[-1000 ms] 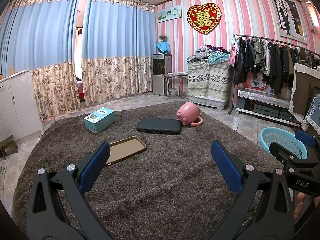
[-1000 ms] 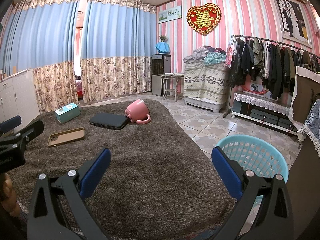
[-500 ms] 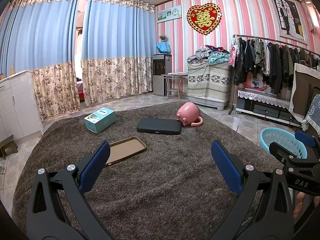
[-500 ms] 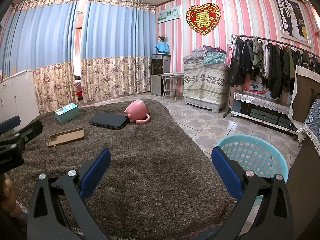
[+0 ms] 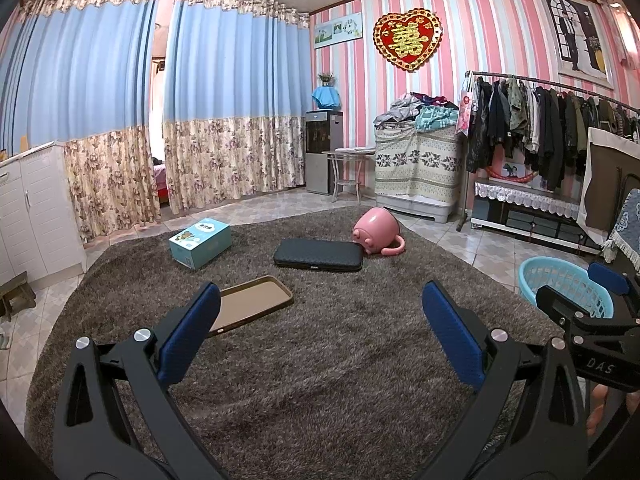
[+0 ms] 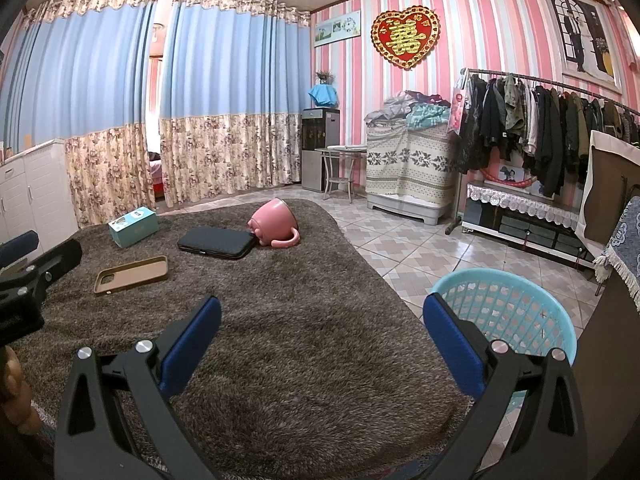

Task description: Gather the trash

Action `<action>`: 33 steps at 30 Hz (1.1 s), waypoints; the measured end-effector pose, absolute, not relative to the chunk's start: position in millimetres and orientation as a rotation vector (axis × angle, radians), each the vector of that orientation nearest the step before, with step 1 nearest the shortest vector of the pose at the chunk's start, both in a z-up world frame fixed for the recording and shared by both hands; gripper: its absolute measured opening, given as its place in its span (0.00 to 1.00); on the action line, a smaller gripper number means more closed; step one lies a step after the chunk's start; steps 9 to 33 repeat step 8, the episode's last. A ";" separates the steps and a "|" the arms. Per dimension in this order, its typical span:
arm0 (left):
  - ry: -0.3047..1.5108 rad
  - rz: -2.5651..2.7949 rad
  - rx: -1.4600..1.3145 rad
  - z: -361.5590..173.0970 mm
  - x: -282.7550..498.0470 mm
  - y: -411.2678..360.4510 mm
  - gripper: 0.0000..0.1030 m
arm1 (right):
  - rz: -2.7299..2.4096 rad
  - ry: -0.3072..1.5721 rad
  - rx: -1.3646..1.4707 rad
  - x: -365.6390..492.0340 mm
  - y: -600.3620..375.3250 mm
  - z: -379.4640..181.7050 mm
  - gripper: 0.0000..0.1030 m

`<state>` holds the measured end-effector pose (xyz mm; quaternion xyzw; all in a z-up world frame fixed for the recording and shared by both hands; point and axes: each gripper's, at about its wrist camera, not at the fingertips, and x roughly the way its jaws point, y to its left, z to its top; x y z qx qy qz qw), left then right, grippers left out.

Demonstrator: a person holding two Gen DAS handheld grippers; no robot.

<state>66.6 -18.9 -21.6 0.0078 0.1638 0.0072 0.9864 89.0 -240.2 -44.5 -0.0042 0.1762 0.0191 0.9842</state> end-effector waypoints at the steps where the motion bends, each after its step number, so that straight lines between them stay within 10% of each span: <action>1: 0.327 0.014 0.019 -21.2 67.8 -19.3 0.95 | 0.038 0.354 -0.009 88.9 -240.1 -44.5 0.96; 33: 0.334 0.002 0.015 -13.6 72.5 -16.4 0.95 | 0.038 0.355 -0.007 88.9 -240.2 -44.6 0.96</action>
